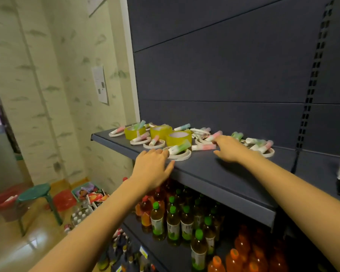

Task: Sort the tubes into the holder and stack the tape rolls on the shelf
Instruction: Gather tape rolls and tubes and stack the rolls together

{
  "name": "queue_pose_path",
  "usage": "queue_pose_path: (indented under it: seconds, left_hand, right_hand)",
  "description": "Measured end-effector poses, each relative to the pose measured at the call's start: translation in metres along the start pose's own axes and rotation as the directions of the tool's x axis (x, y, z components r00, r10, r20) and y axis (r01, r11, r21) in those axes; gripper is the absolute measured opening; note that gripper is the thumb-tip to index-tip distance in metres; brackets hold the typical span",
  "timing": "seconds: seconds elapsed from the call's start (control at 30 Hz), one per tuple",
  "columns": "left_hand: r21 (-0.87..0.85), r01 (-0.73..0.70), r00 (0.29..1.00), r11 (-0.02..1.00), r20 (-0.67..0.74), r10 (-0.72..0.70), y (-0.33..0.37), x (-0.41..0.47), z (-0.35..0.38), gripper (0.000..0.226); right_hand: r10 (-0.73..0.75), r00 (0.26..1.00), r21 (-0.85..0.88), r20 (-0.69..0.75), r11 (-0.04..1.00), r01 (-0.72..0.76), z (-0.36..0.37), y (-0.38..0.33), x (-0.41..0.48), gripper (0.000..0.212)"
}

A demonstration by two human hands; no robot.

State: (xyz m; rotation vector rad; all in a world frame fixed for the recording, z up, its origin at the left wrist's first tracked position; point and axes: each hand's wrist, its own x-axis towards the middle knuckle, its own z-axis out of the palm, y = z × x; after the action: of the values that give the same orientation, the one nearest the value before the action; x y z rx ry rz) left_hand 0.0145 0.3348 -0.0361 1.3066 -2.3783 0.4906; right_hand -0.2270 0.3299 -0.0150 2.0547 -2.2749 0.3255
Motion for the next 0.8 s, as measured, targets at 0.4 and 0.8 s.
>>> queue_pose_path:
  seconds: [0.4,0.8]
  left_hand:
    - [-0.121,-0.128,0.991,0.984,-0.063,0.121,-0.040,0.085,0.051,0.032]
    - [-0.174,-0.376,0.922,0.910,-0.161,0.351,-0.032,0.152,0.079,0.033]
  right_hand:
    - [0.024,0.996,-0.134,0.082,0.991,-0.013,0.018,0.004,0.062,0.049]
    - [0.255,0.918,0.155,-0.303,0.964,-0.217,-0.013,-0.022,0.037,0.020]
